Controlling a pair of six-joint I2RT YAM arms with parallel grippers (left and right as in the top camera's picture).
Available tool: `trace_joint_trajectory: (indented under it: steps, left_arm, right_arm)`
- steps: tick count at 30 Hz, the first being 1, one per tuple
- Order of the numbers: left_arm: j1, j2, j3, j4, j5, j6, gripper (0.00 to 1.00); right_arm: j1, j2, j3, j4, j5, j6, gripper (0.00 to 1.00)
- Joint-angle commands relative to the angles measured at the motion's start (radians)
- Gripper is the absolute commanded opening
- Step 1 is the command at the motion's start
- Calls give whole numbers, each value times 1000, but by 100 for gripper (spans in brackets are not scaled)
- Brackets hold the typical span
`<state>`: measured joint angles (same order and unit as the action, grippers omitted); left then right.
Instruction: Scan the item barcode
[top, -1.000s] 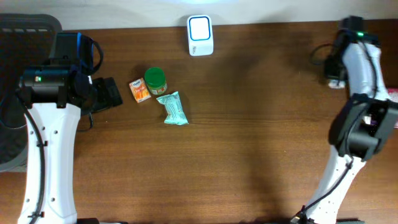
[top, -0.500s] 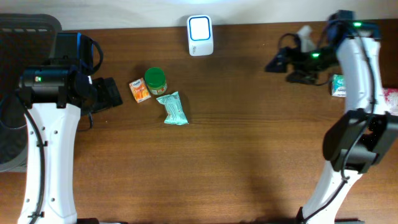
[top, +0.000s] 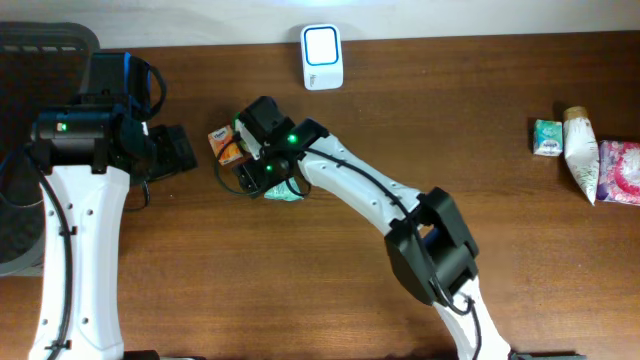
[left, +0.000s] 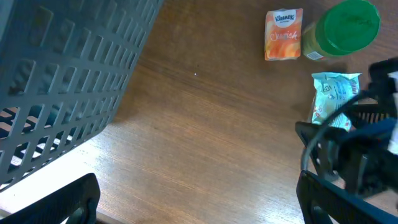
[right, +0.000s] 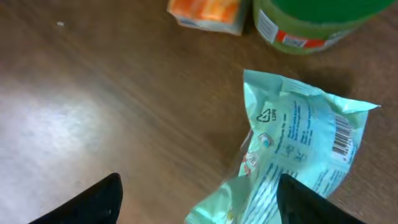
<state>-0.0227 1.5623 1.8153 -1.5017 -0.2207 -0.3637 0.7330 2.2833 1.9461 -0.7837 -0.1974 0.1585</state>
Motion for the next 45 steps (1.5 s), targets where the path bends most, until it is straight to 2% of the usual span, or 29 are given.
trace_joint_trajectory:
  steps: [1,3,6,7,9,10,11,13,14,16,18,20,22,23,24,26,27,29,31,32,35,37,39,40,41,43,45]
  left_arm:
    - [6,-7,3,2,-1,-10,99]
    - [6,-7,3,1,-1,-10,99]
    - [6,-7,3,2,-1,-10,99]
    - [6,-7,3,1,-1,-10,99]
    - [6,-7,3,1,-1,-10,99]
    - [6,-7,3,1,-1,-10,99]
    - [6,-7,3,1,-1,-10,99]
    - [6,-7,3,2,-1,-10,99]
    - [6,-7,3,1,-1,-10,99]
    - [6,-7,3,1,-1,-10,99]
    - [6,-7,3,1,-1,-10,99]
    - [6,-7,3,1,-1,-10,99]
    - [6,-7,3,1,-1,-10,99]
    - [6,-7,3,1,-1,-10,99]
    - [6,-7,3,1,-1,-10,99]
    - [6,-7,3,1,-1,-10,99]
    - [6,-7,3,1,-1,-10,99]
    - [6,-7,3,1,-1,-10,99]
    - [6,-7,3,1,-1,-10,99]
    - [6,-7,3,1,-1,-10,99]
    - [6,-7,3,2,-1,-10,99]
    - [6,-7,3,1,-1,-10,99]
    - [6,-7,3,1,-1,-10,99]
    - [6,-7,3,1,-1,-10,99]
    - [6,-7,3,1,-1,-10,99]
    - [6,-7,3,1,-1,-10,99]
    - [6,-7,3,1,-1,-10,99]
  right_arm:
    - [-7,36,-18,19,100,8,74]
    - [-7,43,-20,16,195,8,74]
    - [-7,76,-31,7,195,8,54]
    - [-7,89,-32,-7,195,8,43]
    - [-7,92,-31,-64,185,8,12]
    - [-10,83,-24,-111,176,34,4]
    - [-18,75,-8,-164,175,85,4]
    - [-72,47,60,-306,29,103,4]
    - [-138,38,92,-383,-160,3,4]
    - [-259,42,89,-510,-326,-144,14]
    - [-351,48,56,-590,-331,-219,4]
    - [-433,48,-3,-623,-415,-320,4]
    - [-539,48,-99,-604,-521,-383,5]
    - [-594,48,-137,-586,-485,-383,13]
    - [-643,48,-141,-589,-425,-381,28]
    - [-731,45,-111,-608,-380,-329,42]
    - [-766,45,-77,-636,-380,-330,54]
    - [-832,44,69,-747,-338,-330,58]
    - [-834,43,208,-849,-290,-339,59]
    - [-818,43,265,-903,-291,-347,59]
    - [-701,38,281,-915,-277,-372,59]
    - [-602,39,281,-904,-199,-370,66]
    - [-487,42,280,-897,-122,-363,76]
    - [-446,47,279,-885,-119,-353,77]
    - [-406,50,279,-873,-117,-309,77]
    - [-310,50,279,-872,161,-153,76]
    - [-188,50,279,-852,353,10,77]
